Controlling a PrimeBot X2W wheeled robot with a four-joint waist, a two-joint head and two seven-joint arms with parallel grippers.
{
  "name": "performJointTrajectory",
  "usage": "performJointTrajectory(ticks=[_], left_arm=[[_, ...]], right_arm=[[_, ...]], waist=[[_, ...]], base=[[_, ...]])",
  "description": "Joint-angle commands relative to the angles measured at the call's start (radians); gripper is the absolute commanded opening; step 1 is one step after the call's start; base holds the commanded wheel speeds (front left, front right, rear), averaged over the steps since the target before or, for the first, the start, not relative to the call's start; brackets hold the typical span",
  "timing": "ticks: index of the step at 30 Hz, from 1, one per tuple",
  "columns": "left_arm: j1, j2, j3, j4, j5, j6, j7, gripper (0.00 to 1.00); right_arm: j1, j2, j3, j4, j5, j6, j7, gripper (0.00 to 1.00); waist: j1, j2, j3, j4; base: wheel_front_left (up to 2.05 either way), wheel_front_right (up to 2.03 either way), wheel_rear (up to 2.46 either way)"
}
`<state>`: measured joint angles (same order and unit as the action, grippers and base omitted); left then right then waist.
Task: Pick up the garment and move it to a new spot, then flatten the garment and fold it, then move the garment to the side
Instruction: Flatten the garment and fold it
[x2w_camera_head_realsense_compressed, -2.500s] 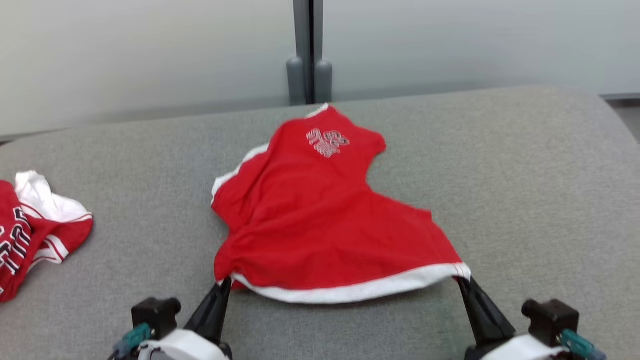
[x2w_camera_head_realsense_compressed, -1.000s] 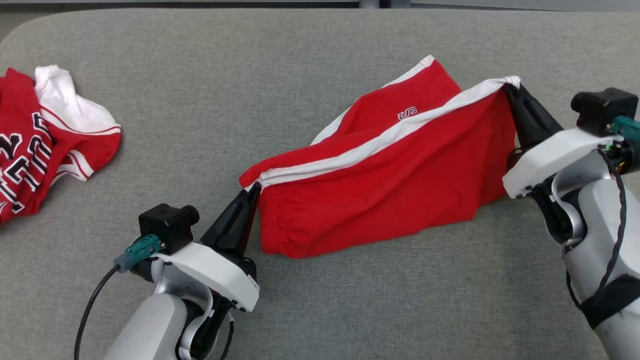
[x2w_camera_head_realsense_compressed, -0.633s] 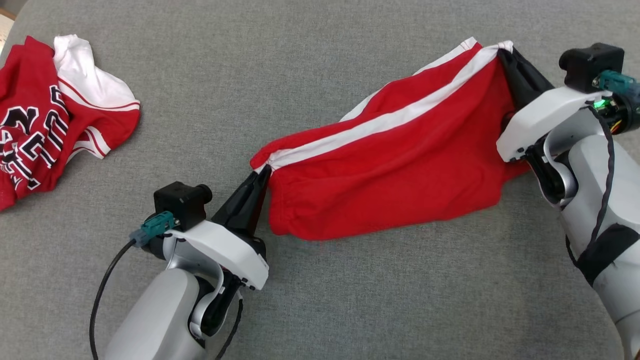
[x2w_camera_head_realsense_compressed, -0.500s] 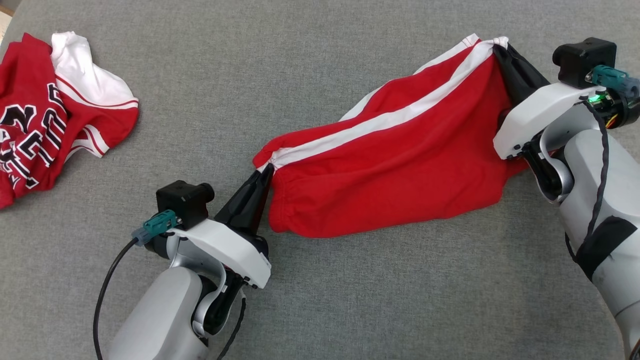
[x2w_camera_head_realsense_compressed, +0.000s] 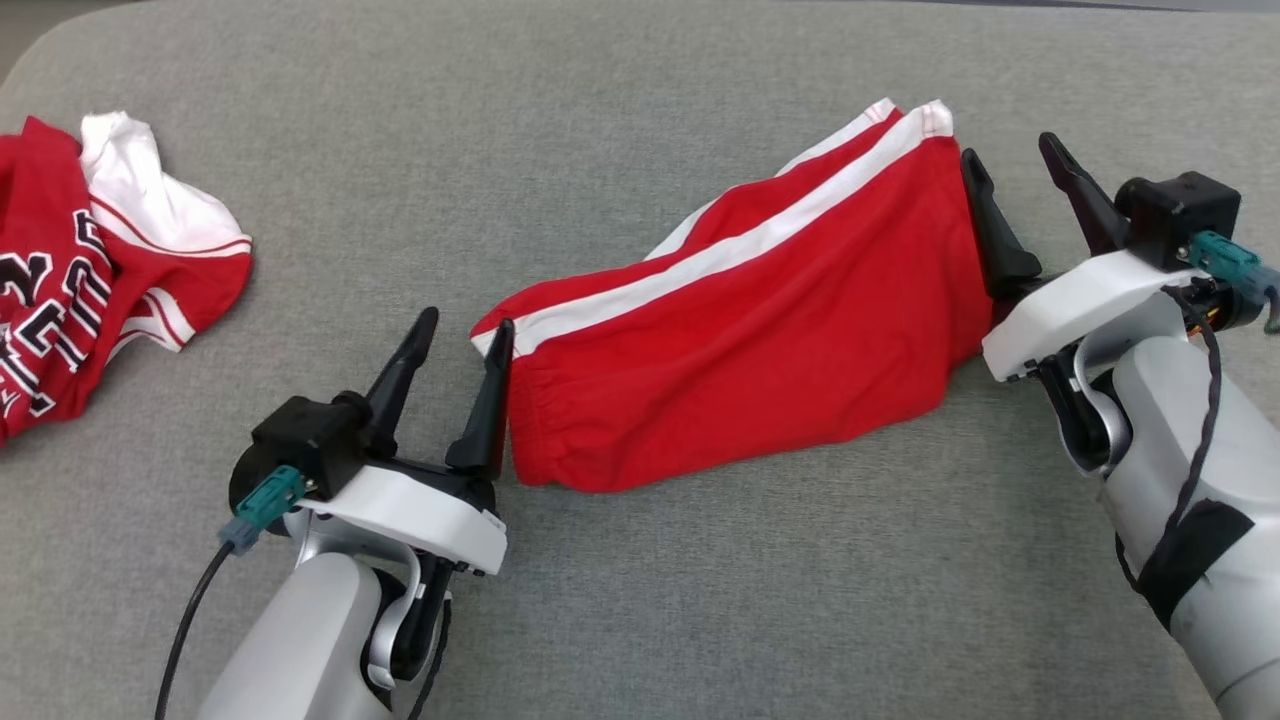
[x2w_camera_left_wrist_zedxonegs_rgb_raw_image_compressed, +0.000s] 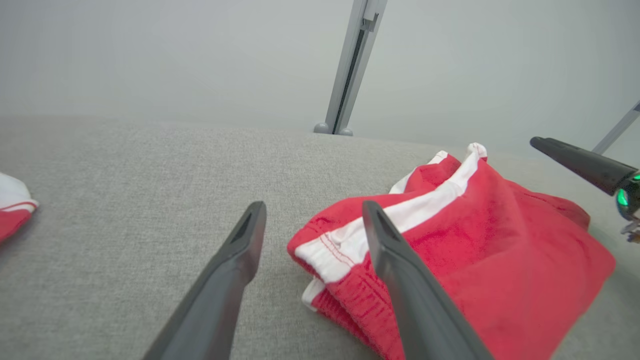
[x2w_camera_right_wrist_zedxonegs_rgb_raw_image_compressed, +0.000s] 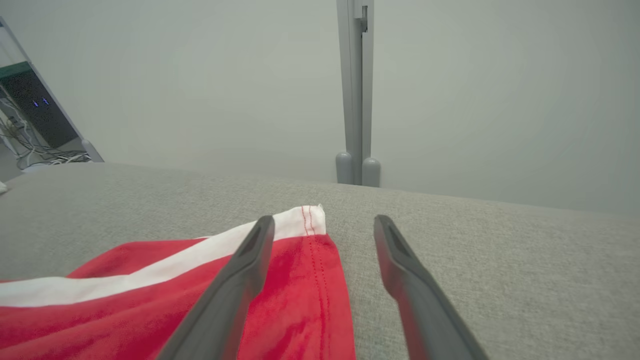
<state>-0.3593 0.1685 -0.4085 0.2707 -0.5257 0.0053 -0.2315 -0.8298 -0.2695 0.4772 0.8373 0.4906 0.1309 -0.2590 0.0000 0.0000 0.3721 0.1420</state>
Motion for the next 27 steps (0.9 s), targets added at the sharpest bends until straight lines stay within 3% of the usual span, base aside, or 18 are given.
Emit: performJointTrajectory(ticks=[1, 14, 27], left_arm=[[0.010, 0.003, 0.016, -0.019, 0.011, 0.017, -0.012, 1.00], [0.083, 0.058, 0.156, -0.087, 0.094, 0.077, -0.032, 1.00], [0.192, 0.038, 0.276, -0.064, 0.150, 0.046, -0.033, 1.00]], right_arm=[[0.039, -0.003, -0.026, -0.049, -0.021, 0.000, -0.007, 1.00], [0.381, 0.063, -0.223, -0.404, -0.171, 0.000, -0.006, 1.00], [0.651, 0.126, -0.299, -0.677, -0.267, 0.000, 0.064, 1.00]], waist=[[0.0000, 0.0000, -0.025, -0.029], [0.0000, 0.0000, -0.112, -0.124], [0.0000, 0.0000, -0.164, -0.174]], base=[[0.00, 0.00, 0.00], [0.00, 0.00, 0.00], [0.00, 0.00, 0.00]])
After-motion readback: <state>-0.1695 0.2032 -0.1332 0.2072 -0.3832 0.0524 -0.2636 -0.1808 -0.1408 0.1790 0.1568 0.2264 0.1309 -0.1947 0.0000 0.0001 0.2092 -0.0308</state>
